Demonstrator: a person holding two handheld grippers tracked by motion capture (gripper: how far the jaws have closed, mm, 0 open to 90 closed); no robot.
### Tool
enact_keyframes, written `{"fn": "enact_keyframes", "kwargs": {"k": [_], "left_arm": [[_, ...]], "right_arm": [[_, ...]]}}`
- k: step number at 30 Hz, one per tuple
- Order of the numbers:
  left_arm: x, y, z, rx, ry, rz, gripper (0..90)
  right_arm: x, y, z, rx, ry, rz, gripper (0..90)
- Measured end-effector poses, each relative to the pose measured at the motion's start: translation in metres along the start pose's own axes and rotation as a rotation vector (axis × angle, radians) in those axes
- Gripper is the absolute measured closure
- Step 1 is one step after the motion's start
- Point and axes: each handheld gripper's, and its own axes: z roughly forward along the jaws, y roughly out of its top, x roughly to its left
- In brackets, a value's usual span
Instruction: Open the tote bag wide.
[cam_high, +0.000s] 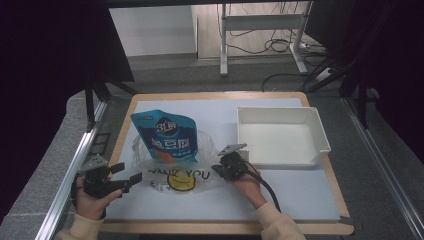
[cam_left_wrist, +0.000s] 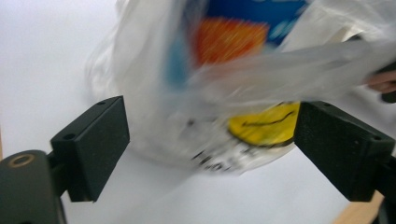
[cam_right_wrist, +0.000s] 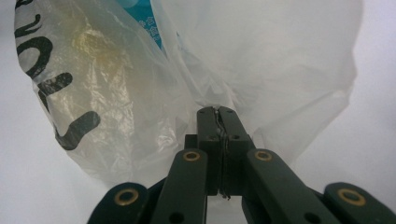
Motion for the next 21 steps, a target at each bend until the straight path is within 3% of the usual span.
{"fn": "enact_keyframes", "kwargs": {"k": [7, 15, 18, 21], "left_arm": [[-0.018, 0.035, -0.016, -0.055, -0.015, 0.024, 8.5], [-0.001, 0.059, -0.002, -0.047, -0.025, -0.045, 16.3], [0.002, 0.061, 0.005, -0.039, -0.022, -0.043, 25.0], [0.004, 0.058, 0.006, -0.039, -0.010, -0.023, 46.8]], "right_arm": [[-0.001, 0.000, 0.000, 0.000, -0.003, 0.000, 88.2], [-0.001, 0.000, 0.000, 0.003, -0.005, 0.004, 87.7], [-0.001, 0.000, 0.000, 0.001, -0.004, 0.006, 87.6], [-0.002, 0.000, -0.001, -0.001, -0.004, 0.005, 87.5]]}}
